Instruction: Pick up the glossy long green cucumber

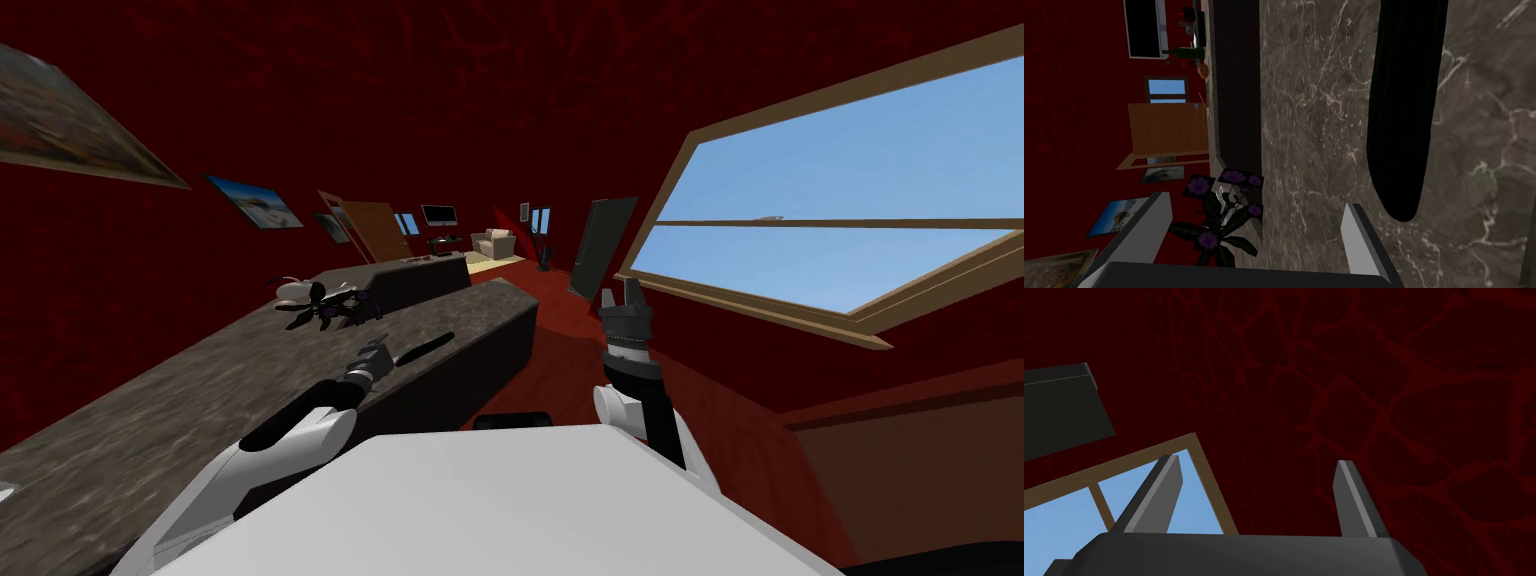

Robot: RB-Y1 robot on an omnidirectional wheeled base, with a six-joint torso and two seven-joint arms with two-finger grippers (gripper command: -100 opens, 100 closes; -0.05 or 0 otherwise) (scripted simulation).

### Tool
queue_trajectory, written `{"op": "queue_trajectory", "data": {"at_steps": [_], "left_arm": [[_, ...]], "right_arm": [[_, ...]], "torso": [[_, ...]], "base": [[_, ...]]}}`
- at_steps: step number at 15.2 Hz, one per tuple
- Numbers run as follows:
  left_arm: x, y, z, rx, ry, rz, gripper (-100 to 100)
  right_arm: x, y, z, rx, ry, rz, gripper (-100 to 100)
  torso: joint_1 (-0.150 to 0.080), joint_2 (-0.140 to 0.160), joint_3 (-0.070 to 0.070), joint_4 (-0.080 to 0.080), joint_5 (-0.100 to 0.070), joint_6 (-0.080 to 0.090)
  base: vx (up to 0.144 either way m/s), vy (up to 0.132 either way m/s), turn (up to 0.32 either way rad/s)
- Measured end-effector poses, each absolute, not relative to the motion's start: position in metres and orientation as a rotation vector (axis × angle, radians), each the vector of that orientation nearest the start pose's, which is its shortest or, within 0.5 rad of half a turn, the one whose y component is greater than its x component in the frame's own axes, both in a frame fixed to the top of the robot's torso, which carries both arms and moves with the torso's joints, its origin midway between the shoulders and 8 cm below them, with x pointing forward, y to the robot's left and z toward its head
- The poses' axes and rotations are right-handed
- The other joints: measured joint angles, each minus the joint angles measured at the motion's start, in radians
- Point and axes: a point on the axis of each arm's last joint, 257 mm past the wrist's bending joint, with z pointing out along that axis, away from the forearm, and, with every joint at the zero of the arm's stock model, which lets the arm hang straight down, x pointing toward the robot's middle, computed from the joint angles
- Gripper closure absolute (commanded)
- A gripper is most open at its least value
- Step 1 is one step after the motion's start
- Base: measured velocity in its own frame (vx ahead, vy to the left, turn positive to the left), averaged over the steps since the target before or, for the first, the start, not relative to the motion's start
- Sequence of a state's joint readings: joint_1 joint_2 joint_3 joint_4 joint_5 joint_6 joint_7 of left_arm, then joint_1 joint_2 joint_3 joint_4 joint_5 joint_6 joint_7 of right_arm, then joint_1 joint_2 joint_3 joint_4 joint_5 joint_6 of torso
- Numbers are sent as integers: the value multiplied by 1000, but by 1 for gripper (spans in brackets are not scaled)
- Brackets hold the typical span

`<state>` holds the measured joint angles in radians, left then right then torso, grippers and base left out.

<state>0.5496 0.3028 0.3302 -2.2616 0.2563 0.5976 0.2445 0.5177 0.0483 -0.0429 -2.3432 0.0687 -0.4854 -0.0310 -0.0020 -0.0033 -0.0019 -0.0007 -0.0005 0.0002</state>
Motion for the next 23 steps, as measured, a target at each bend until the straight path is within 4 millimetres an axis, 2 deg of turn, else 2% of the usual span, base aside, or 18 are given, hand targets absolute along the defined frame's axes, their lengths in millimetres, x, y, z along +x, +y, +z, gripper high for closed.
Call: {"op": "queue_trajectory", "data": {"at_steps": [10,23], "left_arm": [[322,485,-238,-1863,1103,-696,-100],[276,506,-271,-2112,1033,-544,-100]], "right_arm": [[330,-290,44,629,581,1241,0],[330,-290,44,629,581,1241,0]], "torso": [[0,0,0,0,0,0],[0,0,0,0,0,0]], "base": [[46,-13,-86],[43,-10,-79]]}}
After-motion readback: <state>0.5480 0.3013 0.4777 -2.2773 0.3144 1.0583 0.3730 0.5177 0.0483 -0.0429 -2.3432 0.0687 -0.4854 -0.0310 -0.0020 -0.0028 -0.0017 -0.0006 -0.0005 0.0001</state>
